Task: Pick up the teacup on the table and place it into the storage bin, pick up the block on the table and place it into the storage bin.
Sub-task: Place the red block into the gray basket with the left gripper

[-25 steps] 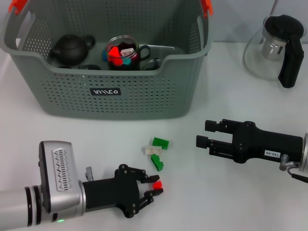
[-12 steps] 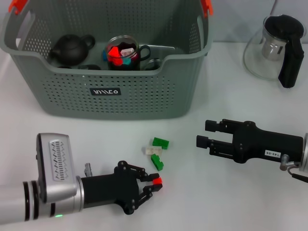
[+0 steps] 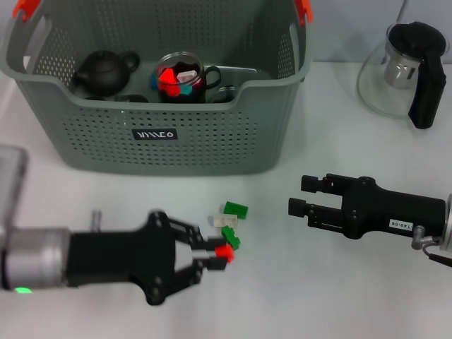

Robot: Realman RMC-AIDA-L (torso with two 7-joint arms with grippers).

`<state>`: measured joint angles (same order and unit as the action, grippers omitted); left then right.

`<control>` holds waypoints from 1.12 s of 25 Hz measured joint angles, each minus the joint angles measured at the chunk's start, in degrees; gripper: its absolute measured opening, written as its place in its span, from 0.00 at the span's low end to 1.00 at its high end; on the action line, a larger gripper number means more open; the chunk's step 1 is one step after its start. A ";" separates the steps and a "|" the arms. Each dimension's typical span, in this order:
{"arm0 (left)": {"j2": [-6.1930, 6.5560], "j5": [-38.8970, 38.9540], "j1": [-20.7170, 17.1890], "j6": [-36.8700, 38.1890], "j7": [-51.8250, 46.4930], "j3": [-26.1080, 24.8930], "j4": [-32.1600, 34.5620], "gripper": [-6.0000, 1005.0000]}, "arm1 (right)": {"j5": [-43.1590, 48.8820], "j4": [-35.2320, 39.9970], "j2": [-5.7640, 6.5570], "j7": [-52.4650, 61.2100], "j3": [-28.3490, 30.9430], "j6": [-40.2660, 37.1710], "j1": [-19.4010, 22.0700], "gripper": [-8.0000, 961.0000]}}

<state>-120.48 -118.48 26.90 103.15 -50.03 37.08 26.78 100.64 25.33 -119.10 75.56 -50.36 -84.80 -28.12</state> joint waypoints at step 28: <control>6.19 14.13 18.56 -29.68 -36.61 3.80 14.07 0.25 | -0.01 0.19 -0.27 -0.60 0.00 -0.14 -0.52 0.70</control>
<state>-114.29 -104.35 45.46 73.47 -86.64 40.88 40.85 100.63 25.53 -119.38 74.97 -50.36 -84.95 -28.64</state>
